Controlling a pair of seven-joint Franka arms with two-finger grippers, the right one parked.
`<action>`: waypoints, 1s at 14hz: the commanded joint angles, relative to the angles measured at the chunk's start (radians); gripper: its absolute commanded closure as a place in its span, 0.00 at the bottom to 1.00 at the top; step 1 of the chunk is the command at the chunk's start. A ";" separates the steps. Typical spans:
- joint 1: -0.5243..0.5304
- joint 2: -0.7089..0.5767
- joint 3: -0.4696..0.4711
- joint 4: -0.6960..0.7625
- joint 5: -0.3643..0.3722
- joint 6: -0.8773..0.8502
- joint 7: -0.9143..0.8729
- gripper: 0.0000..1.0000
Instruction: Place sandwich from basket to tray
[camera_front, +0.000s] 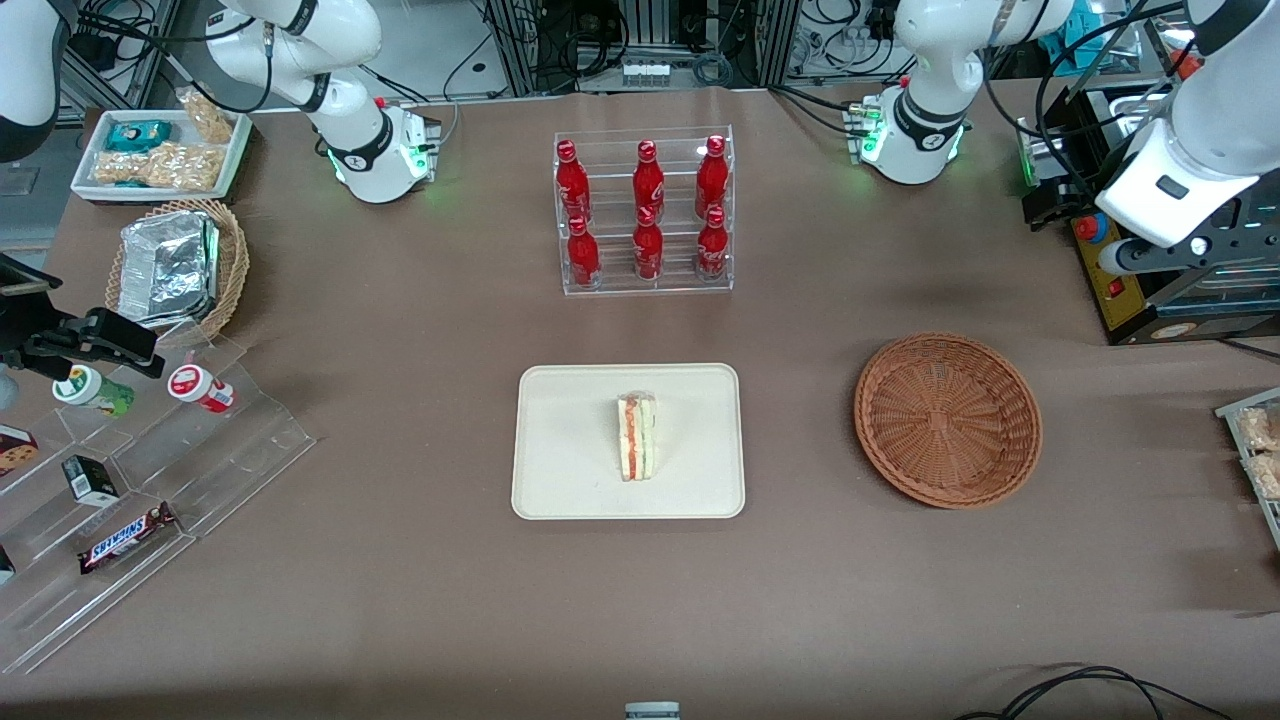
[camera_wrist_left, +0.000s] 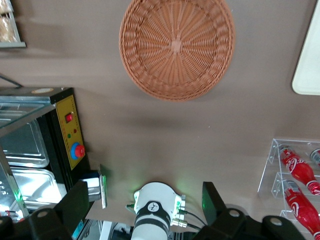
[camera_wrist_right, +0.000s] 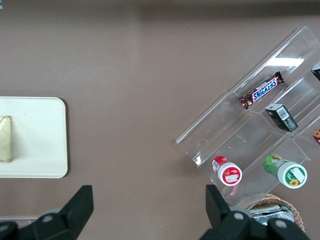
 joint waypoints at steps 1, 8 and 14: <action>0.019 0.023 0.000 0.057 0.001 0.007 0.025 0.00; 0.088 0.003 0.010 0.044 0.010 -0.044 0.016 0.00; 0.091 0.001 0.041 0.045 -0.063 0.013 0.018 0.00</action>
